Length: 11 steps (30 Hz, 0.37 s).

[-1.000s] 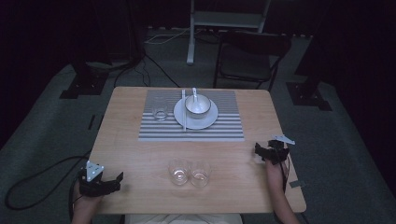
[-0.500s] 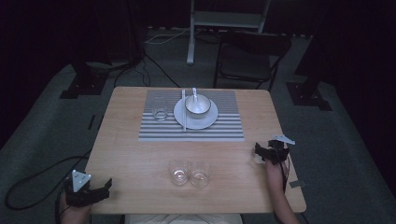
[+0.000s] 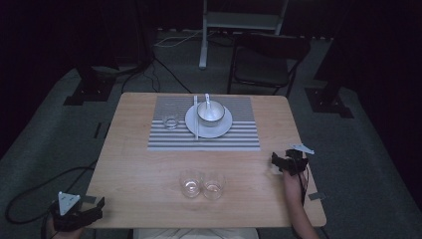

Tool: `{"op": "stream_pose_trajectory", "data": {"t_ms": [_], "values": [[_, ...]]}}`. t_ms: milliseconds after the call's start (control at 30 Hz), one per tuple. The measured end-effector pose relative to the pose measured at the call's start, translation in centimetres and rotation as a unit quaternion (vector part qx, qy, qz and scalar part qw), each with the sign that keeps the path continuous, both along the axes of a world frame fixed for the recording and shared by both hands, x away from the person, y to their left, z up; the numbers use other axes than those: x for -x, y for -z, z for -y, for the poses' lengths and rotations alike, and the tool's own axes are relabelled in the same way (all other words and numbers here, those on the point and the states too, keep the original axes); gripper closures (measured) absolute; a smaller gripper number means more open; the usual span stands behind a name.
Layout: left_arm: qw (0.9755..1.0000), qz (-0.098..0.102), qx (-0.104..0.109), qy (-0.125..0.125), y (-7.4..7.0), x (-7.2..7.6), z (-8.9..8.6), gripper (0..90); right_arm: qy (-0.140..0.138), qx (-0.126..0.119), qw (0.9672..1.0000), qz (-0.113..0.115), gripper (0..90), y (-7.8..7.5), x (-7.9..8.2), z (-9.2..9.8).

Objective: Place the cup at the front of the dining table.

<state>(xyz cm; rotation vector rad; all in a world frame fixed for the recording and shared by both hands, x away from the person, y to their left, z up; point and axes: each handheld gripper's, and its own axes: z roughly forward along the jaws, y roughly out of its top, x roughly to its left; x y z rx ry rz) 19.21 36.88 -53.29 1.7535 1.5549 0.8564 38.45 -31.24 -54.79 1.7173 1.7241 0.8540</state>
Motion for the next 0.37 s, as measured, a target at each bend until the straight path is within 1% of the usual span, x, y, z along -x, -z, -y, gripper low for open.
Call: {"op": "stream_pose_trajectory", "data": {"t_ms": [67, 100, 167, 233, 333, 367], "values": [[0.9999, 0.007, 0.011, -0.007, 0.1, 0.2, -0.6, 1.7, 0.001, -0.001, 1.0, -0.001, 13.0, 0.0, 0.0, 0.0], [0.9999, 0.007, 0.011, -0.007, 0.1, 0.2, -0.6, 1.7, 0.001, -0.001, 1.0, -0.001, 13.0, 0.0, 0.0, 0.0], [0.9998, 0.003, 0.0, -0.017, 0.4, 0.1, -1.1, 1.7, 0.001, 0.0, 1.0, 0.0, 13.0, 0.0, 0.0, 0.0], [0.9998, -0.003, -0.004, -0.021, 0.6, 0.1, -1.4, 1.7, 0.001, 0.0, 1.0, 0.0, 13.0, 0.0, 0.0, 0.0], [0.9996, -0.004, 0.001, -0.027, 0.6, 0.1, -1.6, 1.7, 0.0, -0.001, 1.0, 0.0, 13.0, 0.0, 0.0, 0.0], [0.9997, -0.001, 0.004, -0.026, 0.5, 0.1, -1.6, 1.7, 0.0, -0.002, 1.0, 0.0, 13.0, 0.0, 0.0, 0.0]]}}
